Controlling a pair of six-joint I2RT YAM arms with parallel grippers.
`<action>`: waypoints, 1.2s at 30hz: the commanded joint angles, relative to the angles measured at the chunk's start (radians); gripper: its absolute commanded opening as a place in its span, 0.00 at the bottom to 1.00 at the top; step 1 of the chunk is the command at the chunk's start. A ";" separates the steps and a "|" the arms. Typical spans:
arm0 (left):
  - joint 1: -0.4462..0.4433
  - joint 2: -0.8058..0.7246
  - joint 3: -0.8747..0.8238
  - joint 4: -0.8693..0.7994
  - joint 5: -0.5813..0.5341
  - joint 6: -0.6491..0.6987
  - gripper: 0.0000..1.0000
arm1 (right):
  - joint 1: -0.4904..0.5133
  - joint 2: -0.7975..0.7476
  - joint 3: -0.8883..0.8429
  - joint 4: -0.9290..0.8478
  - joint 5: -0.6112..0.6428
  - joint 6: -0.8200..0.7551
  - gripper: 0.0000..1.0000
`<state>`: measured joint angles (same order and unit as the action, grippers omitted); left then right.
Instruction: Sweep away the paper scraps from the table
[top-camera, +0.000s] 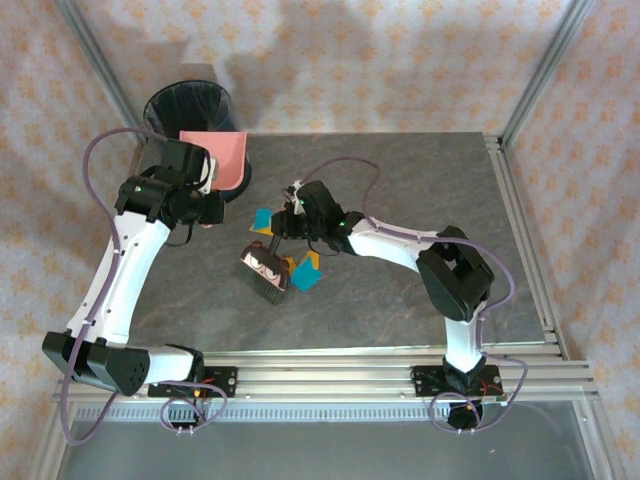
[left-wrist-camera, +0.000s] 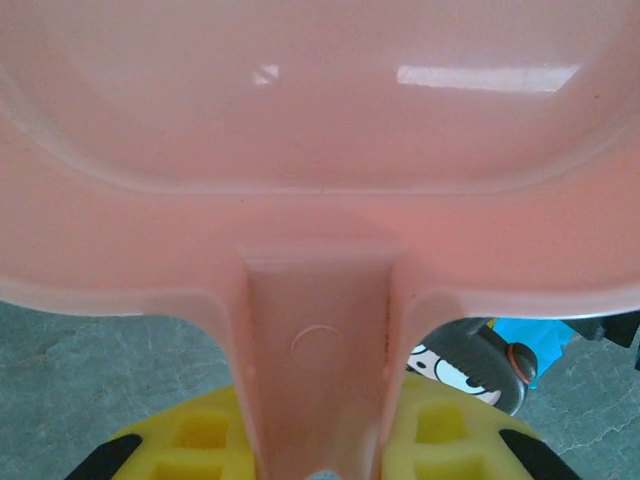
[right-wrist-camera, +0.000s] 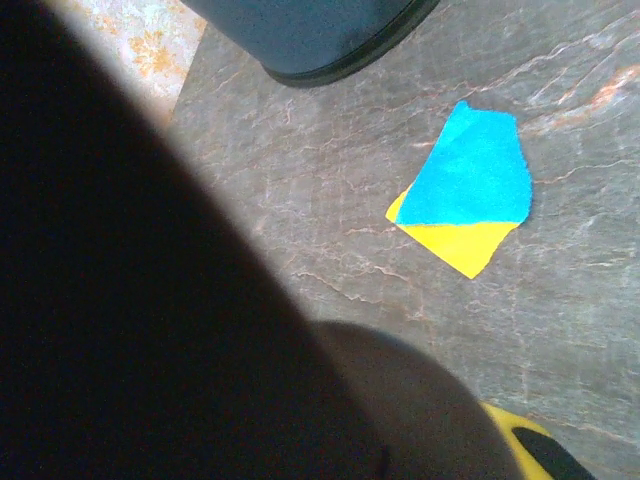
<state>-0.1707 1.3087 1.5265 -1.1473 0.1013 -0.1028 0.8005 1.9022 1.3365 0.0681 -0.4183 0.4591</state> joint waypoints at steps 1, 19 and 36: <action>-0.008 -0.019 -0.017 0.007 0.026 0.020 0.00 | -0.010 -0.082 -0.042 -0.036 0.128 -0.083 0.00; -0.090 0.034 -0.020 -0.009 0.070 0.054 0.00 | -0.103 -0.315 -0.197 -0.198 0.512 -0.202 0.00; -0.170 0.073 -0.016 -0.008 -0.068 0.027 0.00 | -0.108 -0.437 -0.209 -0.155 0.469 -0.189 0.00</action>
<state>-0.3386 1.4120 1.5097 -1.1629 0.1093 -0.0555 0.6945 1.5055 1.1179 -0.1326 0.1097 0.2646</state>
